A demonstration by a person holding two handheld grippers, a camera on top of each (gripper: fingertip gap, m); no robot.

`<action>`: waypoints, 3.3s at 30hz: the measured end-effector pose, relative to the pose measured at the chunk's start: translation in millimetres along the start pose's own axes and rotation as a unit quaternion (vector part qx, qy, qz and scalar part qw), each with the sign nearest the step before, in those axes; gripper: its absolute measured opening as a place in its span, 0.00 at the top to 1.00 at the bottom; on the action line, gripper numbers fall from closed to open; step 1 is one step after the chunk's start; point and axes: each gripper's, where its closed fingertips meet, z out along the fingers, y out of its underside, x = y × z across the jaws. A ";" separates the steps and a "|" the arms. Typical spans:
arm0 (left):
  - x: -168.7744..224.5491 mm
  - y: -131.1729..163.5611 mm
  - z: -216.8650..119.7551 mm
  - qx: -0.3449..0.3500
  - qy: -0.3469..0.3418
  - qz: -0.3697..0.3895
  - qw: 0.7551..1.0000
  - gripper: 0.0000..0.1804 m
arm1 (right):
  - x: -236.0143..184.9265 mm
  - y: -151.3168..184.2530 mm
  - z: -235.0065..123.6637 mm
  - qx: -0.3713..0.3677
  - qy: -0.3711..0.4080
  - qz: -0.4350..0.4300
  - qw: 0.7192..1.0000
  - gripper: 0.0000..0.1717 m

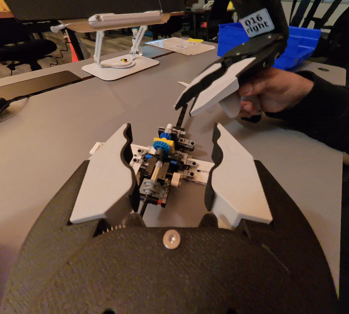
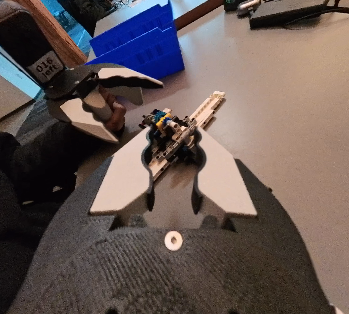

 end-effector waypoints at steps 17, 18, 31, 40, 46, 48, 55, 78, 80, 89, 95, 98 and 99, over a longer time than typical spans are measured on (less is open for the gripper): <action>-10.5 36.2 28.1 -0.203 0.001 0.101 0.974 0.59 | 2.3 32.8 15.3 -0.070 0.050 -0.040 0.995 0.88; -11.2 43.5 30.5 -0.227 0.009 0.115 0.967 0.60 | 0.8 31.5 15.7 -0.065 0.044 -0.035 0.996 0.89; -2.2 42.8 29.7 -0.226 0.071 0.047 0.971 0.85 | 3.8 31.5 14.8 -0.067 0.042 -0.014 0.997 0.98; -8.6 41.4 38.4 -0.215 0.005 0.052 0.975 0.86 | 11.0 30.9 14.1 -0.081 0.089 -0.060 0.991 0.99; -49.7 41.3 33.0 -0.216 -0.150 0.063 0.963 0.85 | 6.8 33.7 8.7 -0.118 0.169 -0.142 0.968 1.00; -55.5 42.1 26.6 -0.206 -0.107 0.004 0.973 0.85 | -17.9 42.3 12.5 -0.088 0.106 -0.083 0.987 1.00; -38.9 40.6 32.3 -0.196 -0.077 0.006 0.978 0.85 | 20.8 10.0 -18.6 0.020 0.191 -0.079 0.978 0.92; -21.3 39.2 41.4 -0.187 -0.092 0.022 0.978 0.85 | 23.6 21.4 15.7 -0.071 0.198 -0.095 0.973 0.99; -16.7 38.8 43.3 -0.181 -0.088 0.017 0.979 0.85 | 22.9 22.5 11.4 -0.061 0.194 -0.077 0.976 0.99; -0.1 37.7 52.4 -0.174 -0.065 -0.004 0.983 0.85 | 20.1 27.8 -10.4 -0.001 0.145 0.028 0.989 0.99; -59.7 36.9 26.5 -0.191 -0.225 0.045 0.954 0.85 | 5.4 37.2 -16.1 -0.052 0.194 -0.085 0.976 1.00; -57.1 42.4 15.5 -0.161 -0.142 -0.068 0.974 0.85 | 14.3 46.8 -46.6 -0.018 0.205 -0.015 0.978 1.00; -53.9 42.1 15.9 -0.162 -0.145 -0.052 0.975 0.85 | 20.8 44.3 -57.8 -0.010 0.225 -0.025 0.974 1.00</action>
